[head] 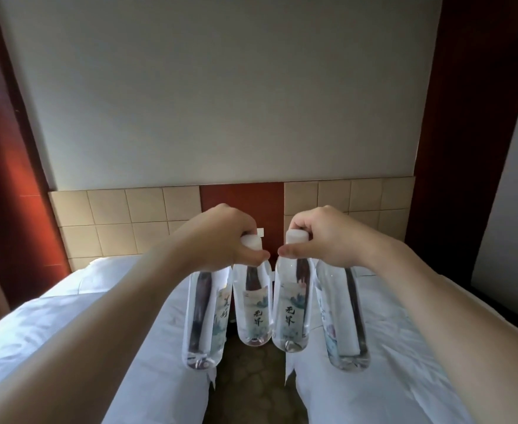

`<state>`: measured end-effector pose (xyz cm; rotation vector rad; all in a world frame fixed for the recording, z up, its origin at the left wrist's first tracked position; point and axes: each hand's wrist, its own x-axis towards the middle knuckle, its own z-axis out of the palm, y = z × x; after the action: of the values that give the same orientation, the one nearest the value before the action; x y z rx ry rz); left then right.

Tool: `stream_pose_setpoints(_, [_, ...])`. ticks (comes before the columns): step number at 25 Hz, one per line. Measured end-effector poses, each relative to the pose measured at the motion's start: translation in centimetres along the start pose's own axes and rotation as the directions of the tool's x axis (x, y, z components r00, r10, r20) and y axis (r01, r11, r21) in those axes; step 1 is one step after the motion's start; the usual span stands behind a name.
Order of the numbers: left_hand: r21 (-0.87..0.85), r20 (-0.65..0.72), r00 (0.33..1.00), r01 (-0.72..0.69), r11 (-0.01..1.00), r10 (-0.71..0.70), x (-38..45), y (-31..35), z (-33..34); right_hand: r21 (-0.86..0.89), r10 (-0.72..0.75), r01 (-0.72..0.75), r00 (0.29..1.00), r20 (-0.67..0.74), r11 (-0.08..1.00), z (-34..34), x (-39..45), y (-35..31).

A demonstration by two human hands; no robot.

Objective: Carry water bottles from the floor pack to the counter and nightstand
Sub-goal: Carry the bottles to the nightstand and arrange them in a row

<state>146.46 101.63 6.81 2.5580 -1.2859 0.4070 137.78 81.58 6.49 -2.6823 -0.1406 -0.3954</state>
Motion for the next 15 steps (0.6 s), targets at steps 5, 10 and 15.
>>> stream_pose_setpoints(5, [-0.046, 0.001, 1.000, -0.008, 0.999, 0.008, 9.5, -10.1, 5.1, 0.019, 0.014, -0.014, 1.000, 0.028, 1.000, 4.2, 12.7, 6.0])
stream_pose_setpoints(10, [-0.056, 0.007, 1.000, -0.010, 0.998, 0.010, 21.7, -21.3, 8.2, -0.029, 0.031, -0.030, 0.999, 0.015, 0.999, 6.9, 27.9, 11.8])
stream_pose_setpoints(15, [-0.054, 0.023, 0.999, -0.033, 0.998, 0.034, 34.1, -29.6, 11.6, -0.024, 0.013, -0.015, 0.997, -0.079, 1.000, 8.3, 40.5, 18.1])
